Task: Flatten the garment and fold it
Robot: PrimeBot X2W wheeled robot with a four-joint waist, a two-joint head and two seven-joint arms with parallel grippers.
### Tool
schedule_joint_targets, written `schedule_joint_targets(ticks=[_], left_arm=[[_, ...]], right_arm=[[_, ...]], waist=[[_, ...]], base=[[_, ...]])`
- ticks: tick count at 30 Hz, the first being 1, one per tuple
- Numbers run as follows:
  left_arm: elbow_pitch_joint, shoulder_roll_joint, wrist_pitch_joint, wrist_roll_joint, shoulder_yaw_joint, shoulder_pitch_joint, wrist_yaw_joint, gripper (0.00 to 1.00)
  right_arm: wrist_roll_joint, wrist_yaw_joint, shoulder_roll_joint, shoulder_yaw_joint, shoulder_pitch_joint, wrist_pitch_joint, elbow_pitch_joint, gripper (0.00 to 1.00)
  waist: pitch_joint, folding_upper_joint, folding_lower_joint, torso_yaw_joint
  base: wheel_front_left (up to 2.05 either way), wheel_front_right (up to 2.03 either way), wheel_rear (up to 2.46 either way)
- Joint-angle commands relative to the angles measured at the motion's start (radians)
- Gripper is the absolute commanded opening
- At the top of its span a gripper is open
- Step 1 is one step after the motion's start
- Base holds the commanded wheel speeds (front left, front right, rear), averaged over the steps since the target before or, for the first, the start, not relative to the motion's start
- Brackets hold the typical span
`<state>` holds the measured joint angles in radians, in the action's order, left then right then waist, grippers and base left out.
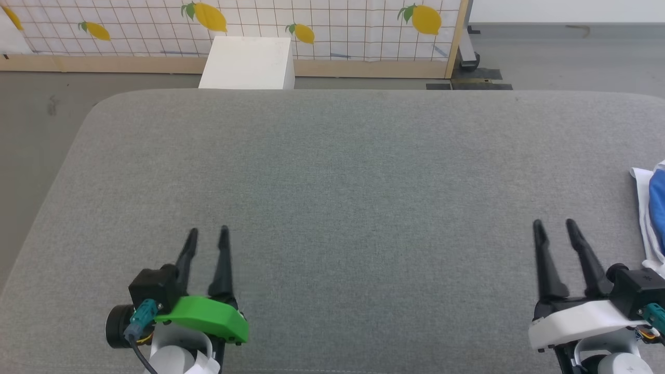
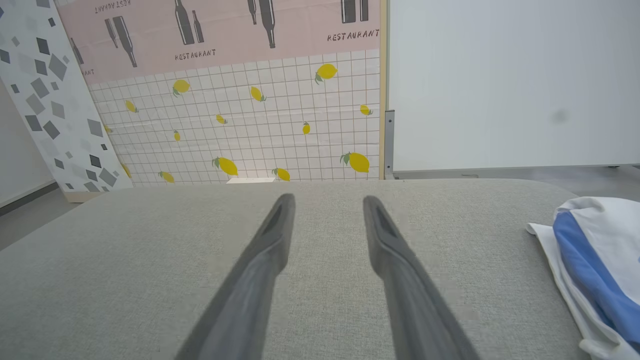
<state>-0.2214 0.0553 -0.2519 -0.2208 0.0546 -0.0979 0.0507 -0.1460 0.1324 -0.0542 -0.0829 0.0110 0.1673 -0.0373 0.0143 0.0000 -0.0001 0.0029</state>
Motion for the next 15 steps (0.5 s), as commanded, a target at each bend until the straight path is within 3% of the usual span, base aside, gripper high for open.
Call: schedule_joint_targets(ticks=[1, 15], left_arm=[[0.0, 0.0, 0.001, 0.0, 0.0, 0.0, 0.0, 0.0], [0.006, 0.0, 0.008, 0.006, -0.002, 0.002, -0.001, 0.0]], right_arm=[[0.0, 0.0, 0.0, 0.0, 0.0, 0.0, 0.0, 0.0], [0.004, 0.0, 0.0, 0.002, 0.0, -0.004, 0.001, 0.0]], waist=[[0.0, 0.0, 0.0001, 0.0], [0.0, 0.0, 0.0001, 0.0]], base=[[0.0, 0.0, 0.0], [0.0, 0.0, 0.0]])
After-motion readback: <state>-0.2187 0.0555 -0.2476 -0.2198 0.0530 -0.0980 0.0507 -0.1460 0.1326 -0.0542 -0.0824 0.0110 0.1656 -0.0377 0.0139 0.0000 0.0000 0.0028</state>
